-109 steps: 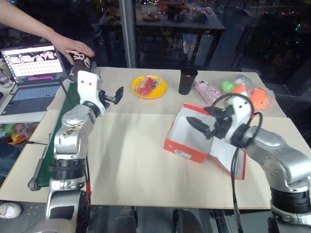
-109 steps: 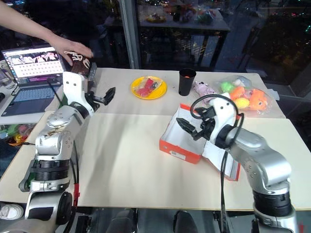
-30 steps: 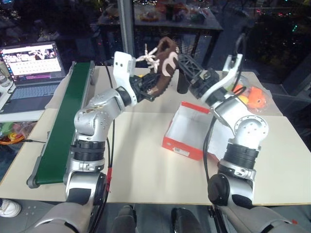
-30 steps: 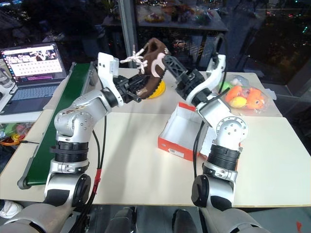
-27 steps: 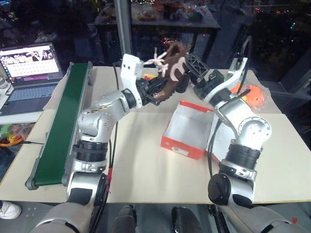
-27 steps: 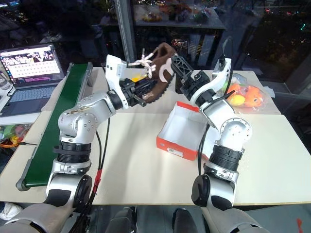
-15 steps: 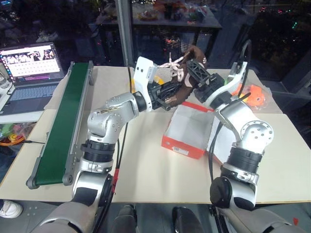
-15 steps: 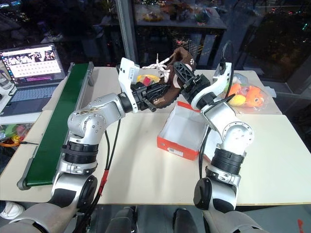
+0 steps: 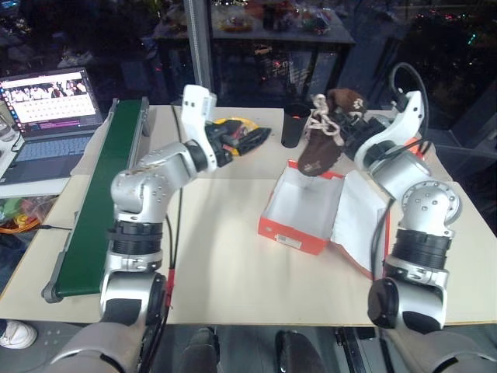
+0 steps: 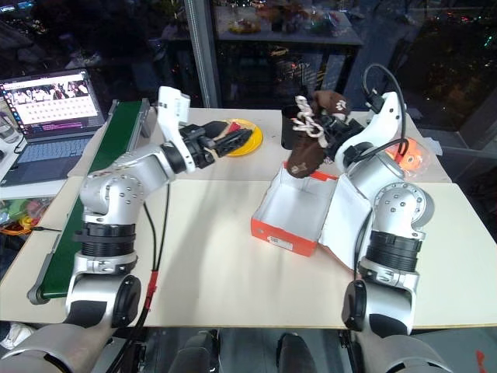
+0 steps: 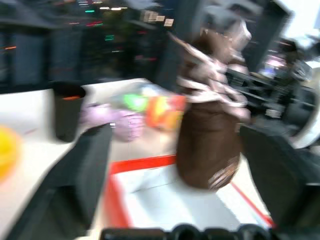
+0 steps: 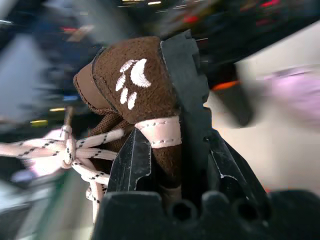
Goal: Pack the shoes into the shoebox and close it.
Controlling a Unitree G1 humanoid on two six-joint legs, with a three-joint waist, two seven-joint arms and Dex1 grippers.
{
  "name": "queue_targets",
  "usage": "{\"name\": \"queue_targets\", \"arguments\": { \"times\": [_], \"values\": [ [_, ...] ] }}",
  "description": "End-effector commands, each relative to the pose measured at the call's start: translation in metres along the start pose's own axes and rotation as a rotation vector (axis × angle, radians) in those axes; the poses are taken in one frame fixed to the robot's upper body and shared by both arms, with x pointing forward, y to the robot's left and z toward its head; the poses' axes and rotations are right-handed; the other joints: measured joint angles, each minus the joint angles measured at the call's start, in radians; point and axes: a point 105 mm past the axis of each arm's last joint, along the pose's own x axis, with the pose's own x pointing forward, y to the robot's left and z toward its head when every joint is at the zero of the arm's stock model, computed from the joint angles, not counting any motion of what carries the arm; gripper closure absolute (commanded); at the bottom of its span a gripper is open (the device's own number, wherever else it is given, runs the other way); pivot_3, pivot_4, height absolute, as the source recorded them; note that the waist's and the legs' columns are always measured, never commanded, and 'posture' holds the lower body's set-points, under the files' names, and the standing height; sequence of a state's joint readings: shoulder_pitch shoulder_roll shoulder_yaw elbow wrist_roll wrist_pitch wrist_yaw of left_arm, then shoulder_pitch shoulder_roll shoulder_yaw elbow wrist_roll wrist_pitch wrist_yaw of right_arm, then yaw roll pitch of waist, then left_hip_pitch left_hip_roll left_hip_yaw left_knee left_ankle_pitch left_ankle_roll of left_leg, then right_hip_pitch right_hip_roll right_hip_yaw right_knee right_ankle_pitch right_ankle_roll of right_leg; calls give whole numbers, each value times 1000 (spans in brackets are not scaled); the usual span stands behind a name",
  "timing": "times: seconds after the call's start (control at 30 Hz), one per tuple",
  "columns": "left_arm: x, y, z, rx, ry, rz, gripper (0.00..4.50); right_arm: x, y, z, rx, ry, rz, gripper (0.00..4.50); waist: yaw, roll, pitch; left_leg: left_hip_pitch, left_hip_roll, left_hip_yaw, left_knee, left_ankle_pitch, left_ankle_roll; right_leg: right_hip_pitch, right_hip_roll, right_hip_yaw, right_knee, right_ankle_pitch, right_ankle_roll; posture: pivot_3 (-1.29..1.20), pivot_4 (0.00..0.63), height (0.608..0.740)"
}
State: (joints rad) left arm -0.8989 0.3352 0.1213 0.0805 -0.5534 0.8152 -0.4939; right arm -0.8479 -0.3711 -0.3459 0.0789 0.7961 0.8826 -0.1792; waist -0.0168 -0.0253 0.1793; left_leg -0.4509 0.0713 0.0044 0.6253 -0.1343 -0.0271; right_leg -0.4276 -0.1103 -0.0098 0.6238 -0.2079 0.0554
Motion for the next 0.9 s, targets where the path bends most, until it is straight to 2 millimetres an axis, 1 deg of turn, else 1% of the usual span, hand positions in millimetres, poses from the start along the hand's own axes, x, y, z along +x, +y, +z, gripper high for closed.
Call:
{"name": "queue_targets", "arguments": {
  "times": [0.03,0.07,0.1,0.2,0.3,0.37,0.57,0.67,0.73,0.83,0.9],
  "values": [
    [-6,9,-7,27,30,54,63,3,1,-26,-98,125,-40,3861,-3,0,0,0,0,0,0,0,0,0,0,0,0,0,-1,0,150,736],
    [-6,7,-9,29,36,52,63,3,-2,-40,-73,170,-51,3861,-3,0,0,0,0,0,-1,0,0,0,0,0,0,1,-3,0,150,736],
    [-5,5,-11,30,38,48,63,3,-2,-50,-60,197,-49,3861,-3,0,0,0,0,0,-1,0,0,-1,0,0,0,2,-5,0,150,736],
    [-3,1,-12,28,37,38,63,1,-2,-70,-57,255,-49,3861,2,0,0,-1,0,0,-1,0,1,-1,0,0,1,3,-6,0,150,736],
    [-2,-2,-15,33,43,36,63,-4,-12,-90,-87,330,-105,3861,6,0,1,-4,-1,-1,1,0,1,-2,0,0,0,3,-6,0,150,736],
    [-3,-2,-17,33,45,39,63,-8,-20,-99,-120,369,-138,3861,7,0,1,-5,-1,-1,1,0,1,-2,0,1,0,3,-6,0,150,736],
    [-7,-3,-25,19,42,58,63,-20,-33,-103,-180,425,-193,3861,4,0,1,-5,-1,-2,1,0,1,-2,0,1,1,3,-6,0,150,736],
    [-8,-5,-30,2,38,72,63,-26,-40,-99,-214,445,-211,3861,4,0,1,-5,-1,-2,1,0,1,-2,1,1,1,3,-6,0,150,736],
    [-10,-7,-34,-1,36,80,63,-33,-48,-94,-234,459,-229,3861,6,0,1,-5,-1,-2,1,0,1,-2,1,1,1,3,-6,0,150,736],
    [-12,-8,-37,-18,31,95,63,-41,-58,-92,-264,483,-246,3861,11,0,1,-5,-2,-2,1,0,1,-2,0,1,1,3,-6,0,150,736],
    [-12,-10,-40,-24,34,97,63,-47,-64,-97,-286,513,-250,3861,10,0,1,-5,-2,-2,2,0,1,-2,0,1,0,3,-6,0,150,736]
  ]
}}
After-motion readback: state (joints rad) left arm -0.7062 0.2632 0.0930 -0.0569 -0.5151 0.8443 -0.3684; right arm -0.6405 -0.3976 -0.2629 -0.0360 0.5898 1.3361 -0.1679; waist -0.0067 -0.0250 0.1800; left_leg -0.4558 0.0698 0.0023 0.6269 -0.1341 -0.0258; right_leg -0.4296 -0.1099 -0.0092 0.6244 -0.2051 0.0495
